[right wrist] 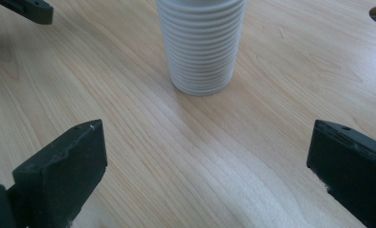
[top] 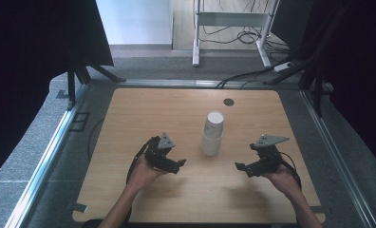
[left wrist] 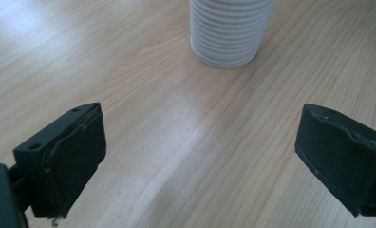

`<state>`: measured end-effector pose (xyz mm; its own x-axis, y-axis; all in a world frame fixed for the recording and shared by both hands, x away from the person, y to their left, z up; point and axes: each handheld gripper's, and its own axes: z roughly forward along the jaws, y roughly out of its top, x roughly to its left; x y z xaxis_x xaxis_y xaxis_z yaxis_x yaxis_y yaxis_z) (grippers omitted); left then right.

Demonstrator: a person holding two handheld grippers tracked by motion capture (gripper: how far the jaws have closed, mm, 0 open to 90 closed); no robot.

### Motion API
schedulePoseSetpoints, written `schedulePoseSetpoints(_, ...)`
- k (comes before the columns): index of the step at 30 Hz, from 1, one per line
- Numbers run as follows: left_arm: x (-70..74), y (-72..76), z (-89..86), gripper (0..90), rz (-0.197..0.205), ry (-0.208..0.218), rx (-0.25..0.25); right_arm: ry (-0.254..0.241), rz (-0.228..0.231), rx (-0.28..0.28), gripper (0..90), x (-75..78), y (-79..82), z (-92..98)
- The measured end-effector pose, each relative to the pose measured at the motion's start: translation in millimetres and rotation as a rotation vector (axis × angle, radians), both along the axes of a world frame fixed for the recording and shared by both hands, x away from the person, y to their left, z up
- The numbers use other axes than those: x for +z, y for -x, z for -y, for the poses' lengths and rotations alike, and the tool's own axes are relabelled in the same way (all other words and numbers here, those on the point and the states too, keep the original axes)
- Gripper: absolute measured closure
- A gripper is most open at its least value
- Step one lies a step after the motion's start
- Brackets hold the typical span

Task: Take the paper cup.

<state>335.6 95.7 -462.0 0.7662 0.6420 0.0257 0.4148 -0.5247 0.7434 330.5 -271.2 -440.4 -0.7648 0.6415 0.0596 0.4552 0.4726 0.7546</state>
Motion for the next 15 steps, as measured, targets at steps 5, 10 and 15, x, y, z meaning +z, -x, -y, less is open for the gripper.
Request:
schedulePoseSetpoints(5,2.4,-6.1,7.0,3.2,0.004,0.007,-0.017,-0.011,-0.005,0.012,0.0,4.5,-4.9,-5.0)
schedulePoseSetpoints(10,2.8,-13.0,13.8,3.4,-0.003,0.025,-0.026,-0.013,-0.006,0.034,0.0,9.8,-10.0,-10.0)
schedulePoseSetpoints(15,2.5,-19.6,19.7,3.4,0.001,0.033,-0.035,-0.017,-0.005,0.044,0.0,14.6,-15.4,-13.7)
